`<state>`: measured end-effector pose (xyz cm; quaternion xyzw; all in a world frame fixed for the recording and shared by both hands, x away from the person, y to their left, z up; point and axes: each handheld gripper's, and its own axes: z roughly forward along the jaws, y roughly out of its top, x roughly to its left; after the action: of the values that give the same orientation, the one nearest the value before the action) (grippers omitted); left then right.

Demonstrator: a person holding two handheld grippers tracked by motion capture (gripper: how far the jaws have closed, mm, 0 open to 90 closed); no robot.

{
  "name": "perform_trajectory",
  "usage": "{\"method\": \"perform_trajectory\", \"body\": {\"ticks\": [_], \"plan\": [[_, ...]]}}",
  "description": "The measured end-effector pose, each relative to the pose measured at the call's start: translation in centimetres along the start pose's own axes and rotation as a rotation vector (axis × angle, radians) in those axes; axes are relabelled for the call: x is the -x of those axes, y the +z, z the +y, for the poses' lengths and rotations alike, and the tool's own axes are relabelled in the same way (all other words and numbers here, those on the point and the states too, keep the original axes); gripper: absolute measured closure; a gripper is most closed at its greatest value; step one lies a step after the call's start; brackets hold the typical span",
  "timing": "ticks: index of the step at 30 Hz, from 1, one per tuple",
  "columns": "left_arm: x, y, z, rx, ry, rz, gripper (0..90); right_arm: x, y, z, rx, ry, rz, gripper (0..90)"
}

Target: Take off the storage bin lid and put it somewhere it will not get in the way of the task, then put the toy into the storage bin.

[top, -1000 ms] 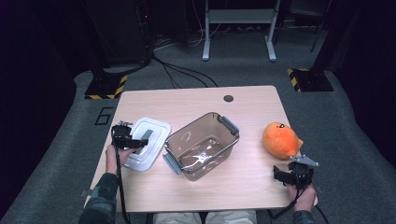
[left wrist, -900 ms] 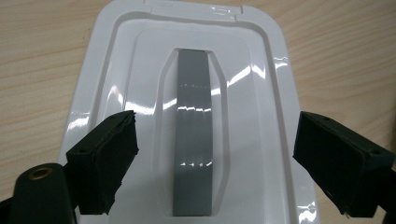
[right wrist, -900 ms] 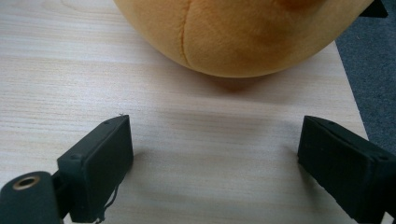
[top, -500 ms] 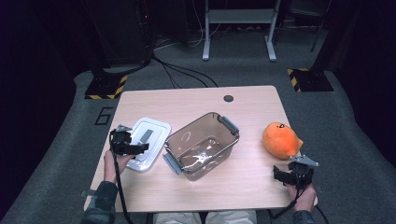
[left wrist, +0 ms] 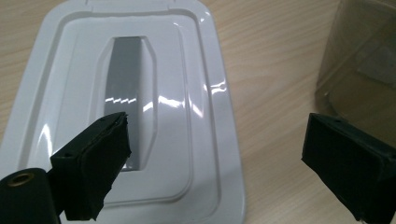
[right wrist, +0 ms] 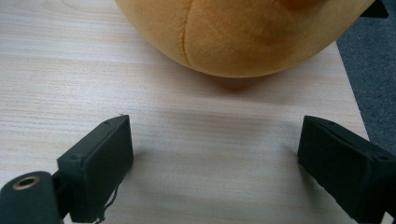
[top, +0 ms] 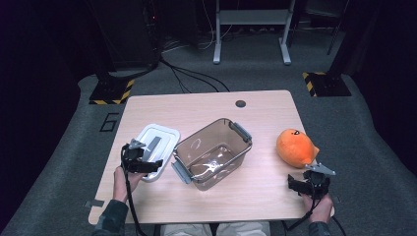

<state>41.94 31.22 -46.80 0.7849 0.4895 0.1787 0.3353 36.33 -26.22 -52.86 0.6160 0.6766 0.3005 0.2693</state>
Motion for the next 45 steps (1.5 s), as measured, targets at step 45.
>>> {"method": "perform_trajectory", "body": {"ticks": [45], "plan": [[8.3,3.9,-5.5,0.013,0.15,-0.082,2.7,0.2,-0.3,0.0,-0.055,-0.038,0.015,0.0]]}}
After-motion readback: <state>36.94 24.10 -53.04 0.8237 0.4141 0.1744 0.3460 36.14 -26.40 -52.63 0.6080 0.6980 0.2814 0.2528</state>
